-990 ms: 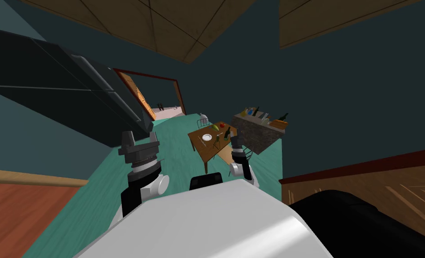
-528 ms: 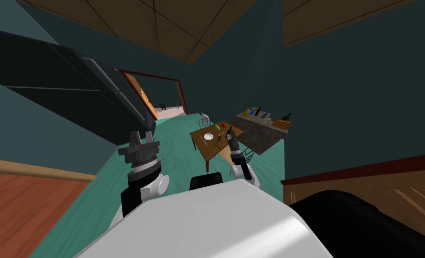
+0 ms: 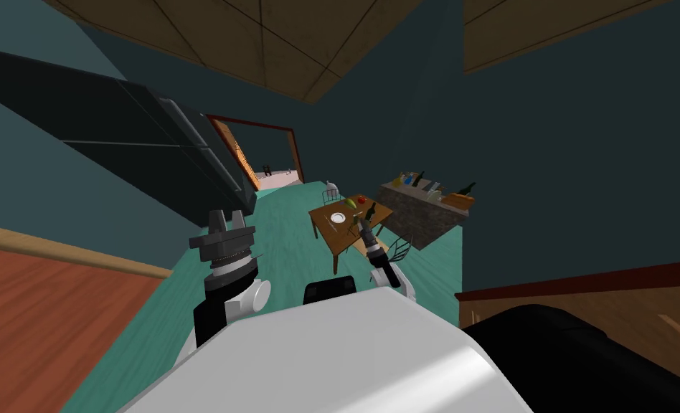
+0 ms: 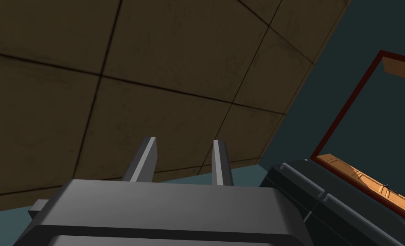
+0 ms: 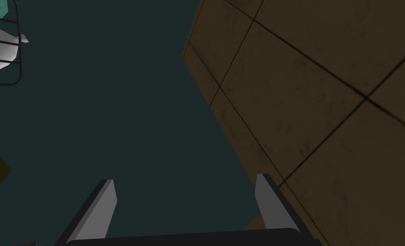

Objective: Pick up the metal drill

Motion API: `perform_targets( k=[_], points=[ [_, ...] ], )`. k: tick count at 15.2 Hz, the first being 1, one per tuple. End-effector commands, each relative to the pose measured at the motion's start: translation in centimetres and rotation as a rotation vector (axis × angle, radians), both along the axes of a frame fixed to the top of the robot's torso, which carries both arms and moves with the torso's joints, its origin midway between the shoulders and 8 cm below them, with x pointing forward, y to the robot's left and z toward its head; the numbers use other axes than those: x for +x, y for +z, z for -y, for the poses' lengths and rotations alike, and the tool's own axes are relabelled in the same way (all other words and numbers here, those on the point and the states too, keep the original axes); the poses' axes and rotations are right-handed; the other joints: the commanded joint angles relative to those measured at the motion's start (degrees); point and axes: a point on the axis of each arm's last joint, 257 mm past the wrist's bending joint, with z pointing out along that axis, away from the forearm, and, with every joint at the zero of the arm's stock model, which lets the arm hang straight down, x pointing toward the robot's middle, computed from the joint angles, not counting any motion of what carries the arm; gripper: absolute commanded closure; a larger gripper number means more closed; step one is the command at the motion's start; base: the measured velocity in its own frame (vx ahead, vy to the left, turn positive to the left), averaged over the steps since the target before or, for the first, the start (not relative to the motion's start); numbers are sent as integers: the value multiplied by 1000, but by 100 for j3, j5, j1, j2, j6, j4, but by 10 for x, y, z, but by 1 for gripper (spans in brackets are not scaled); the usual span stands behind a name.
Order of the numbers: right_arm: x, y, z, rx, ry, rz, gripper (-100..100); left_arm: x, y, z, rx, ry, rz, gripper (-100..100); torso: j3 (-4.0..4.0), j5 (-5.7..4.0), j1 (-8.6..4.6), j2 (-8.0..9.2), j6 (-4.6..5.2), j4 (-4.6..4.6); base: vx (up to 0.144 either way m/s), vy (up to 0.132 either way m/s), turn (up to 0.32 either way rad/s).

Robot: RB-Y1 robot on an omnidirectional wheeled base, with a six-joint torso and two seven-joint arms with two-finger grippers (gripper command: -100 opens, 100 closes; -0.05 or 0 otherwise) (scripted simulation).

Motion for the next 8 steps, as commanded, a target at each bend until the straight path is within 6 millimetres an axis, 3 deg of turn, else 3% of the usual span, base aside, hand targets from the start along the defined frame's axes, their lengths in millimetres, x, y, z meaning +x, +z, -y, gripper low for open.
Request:
perform_targets(
  k=[1,5,8],
  points=[
    [2,-19,-2,-29,17,-34,-100,0,0,0,0,0,0,0,0,0,0,0,0,0,-25,42,78],
    [1,-42,-6,-70,42,-77,-100,0,0,0,0,0,0,0,-1,-1,-3,-2,0,0,-17,35,60],
    [-4,-86,-11,-154,94,-155,-100,0,0,0,0,0,0,0,-3,0,0,-5,0,-1,-16,53,97]
  ],
)
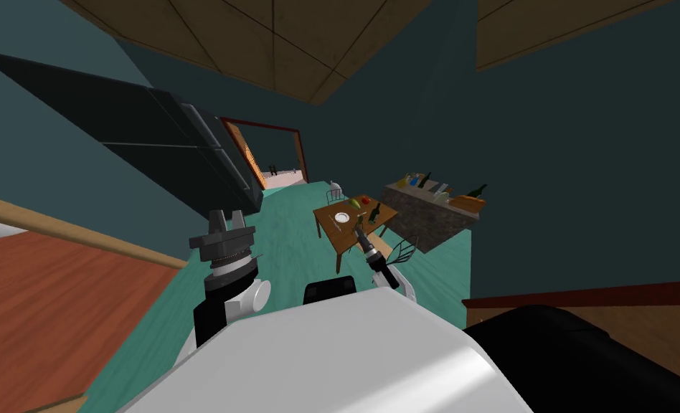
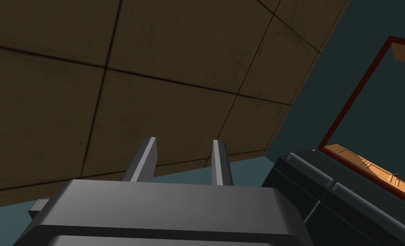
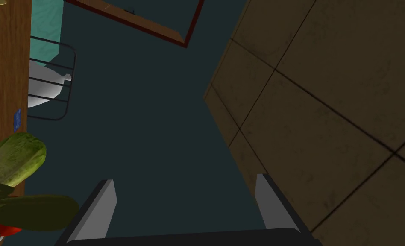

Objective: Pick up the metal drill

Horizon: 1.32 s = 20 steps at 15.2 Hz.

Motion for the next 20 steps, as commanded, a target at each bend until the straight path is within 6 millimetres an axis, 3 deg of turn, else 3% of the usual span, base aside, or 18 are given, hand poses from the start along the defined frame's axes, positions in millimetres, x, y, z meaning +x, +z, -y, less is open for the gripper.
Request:
perform_targets(
  k=[1,6,8,9,13,20],
  points=[
    [-3,-23,2,-38,17,-45,-100,0,0,0,0,0,0,0,0,0,0,0,0,0,-18,59,98],
    [-20,-92,5,-178,94,-169,-100,0,0,0,0,0,0,0,-1,2,3,-1,1,0,-14,69,128],
    [-22,-104,10,-185,87,-193,-100,0,0,0,0,0,0,0,-1,1,3,-2,1,0,-3,50,75],
    [-28,-120,11,-230,116,-221,-100,0,0,0,0,0,0,0,-1,1,-2,-3,3,0,0,43,99],
    [-49,-170,29,-336,160,-316,-100,0,0,0,0,0,0,0,-4,1,-1,-8,2,-1,8,56,154],
    [-78,-227,65,-457,189,-441,-100,0,0,0,0,0,0,0,-5,-1,-9,-10,0,-1,14,40,99]
  ],
)
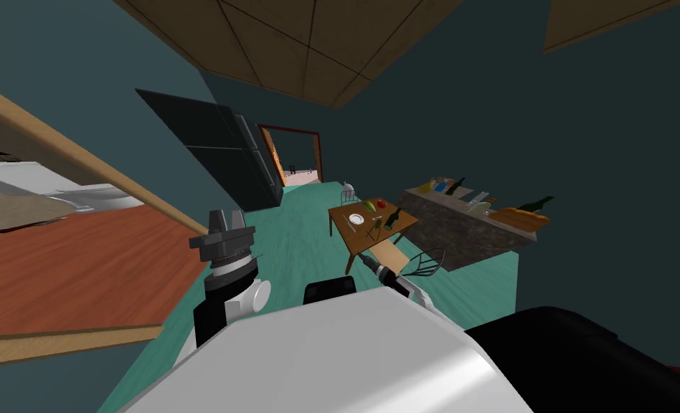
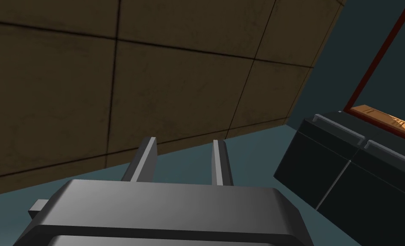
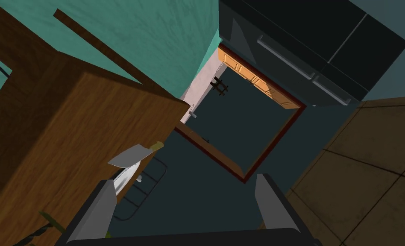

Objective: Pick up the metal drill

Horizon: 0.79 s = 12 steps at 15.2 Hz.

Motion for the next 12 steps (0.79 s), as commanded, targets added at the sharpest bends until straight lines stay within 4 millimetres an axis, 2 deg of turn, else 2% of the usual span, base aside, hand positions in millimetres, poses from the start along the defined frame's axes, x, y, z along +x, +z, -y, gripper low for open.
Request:
perform_targets(
  k=[1,2,4,5,7,8,10,11,12],
  points=[
    [-4,-12,9,-26,1,-27,-100,0,0,0,0,0,0,0,0,0,0,0,0,0,15,23,32],
    [-15,-26,20,-73,28,-58,-100,0,0,0,0,0,0,0,0,-1,-3,0,1,0,19,35,138],
    [-19,-33,27,-85,19,-76,-100,0,0,0,0,0,0,0,-1,0,0,-3,-1,0,22,32,92],
    [-29,-46,40,-132,44,-107,-100,0,0,0,0,0,0,0,-1,0,-2,-2,2,0,21,35,113],
    [-34,-52,47,-143,35,-124,-100,0,0,0,0,0,0,0,-2,0,0,-3,0,0,25,28,90],
    [-45,-64,62,-192,59,-156,-100,0,0,0,0,0,0,0,-2,-1,-3,-3,1,0,32,33,125],
    [-49,-69,69,-202,50,-171,-100,0,0,0,0,0,0,0,-3,0,0,-6,0,-1,34,29,95],
    [-59,-78,83,-248,74,-199,-100,0,0,0,0,0,0,0,-3,0,-3,-6,1,-1,34,27,130],
    [-62,-81,88,-254,69,-208,-100,0,0,0,0,0,0,0,-3,0,-3,-7,-1,-1,26,21,109]
  ],
)
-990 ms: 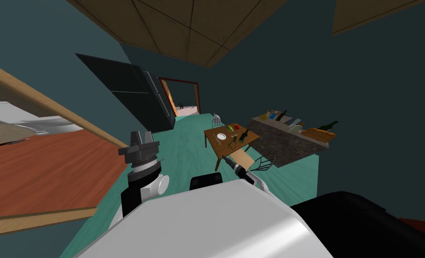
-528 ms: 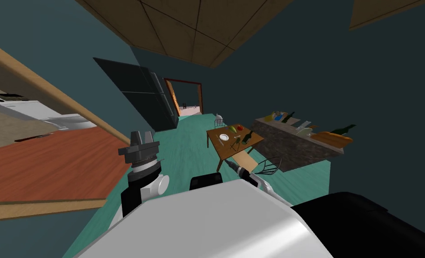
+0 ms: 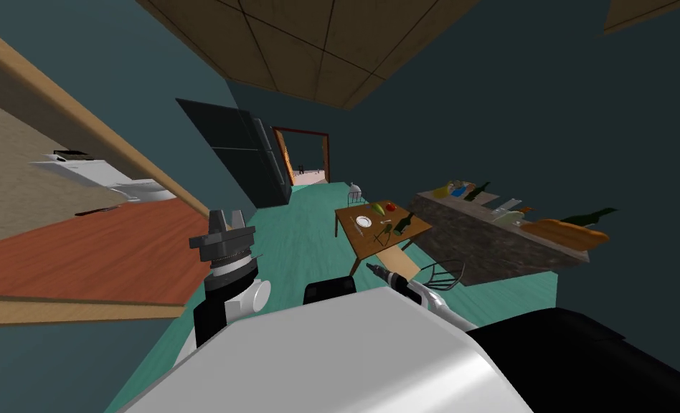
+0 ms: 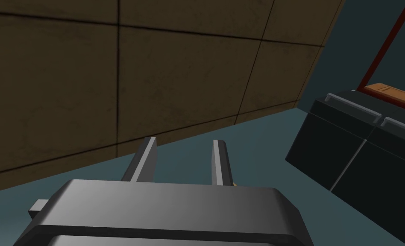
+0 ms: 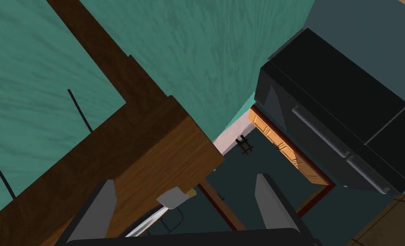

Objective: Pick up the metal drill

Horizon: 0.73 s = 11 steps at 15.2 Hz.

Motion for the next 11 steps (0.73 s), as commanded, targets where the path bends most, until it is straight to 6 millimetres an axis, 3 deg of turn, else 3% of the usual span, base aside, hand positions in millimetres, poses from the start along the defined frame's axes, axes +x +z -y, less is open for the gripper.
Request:
perform_targets(
  k=[1,5,6,9,11],
  points=[
    [-7,-9,13,-27,-1,-25,-100,0,0,0,0,0,0,0,0,0,0,0,0,0,0,0,0],
    [-38,-30,61,-140,23,-111,-100,0,0,0,0,0,0,0,5,0,-4,7,-1,2,18,17,134],
    [-50,-37,83,-191,37,-147,-100,0,0,0,0,0,0,0,1,0,-1,0,-2,1,111,32,269],
    [-52,-38,85,-195,34,-152,-100,0,0,0,0,0,0,0,-17,0,-1,-30,1,-6,94,13,77],
    [-76,-45,129,-291,57,-220,-100,0,0,0,0,0,0,0,-7,0,-4,-13,-1,-3,59,7,207]
  ],
)
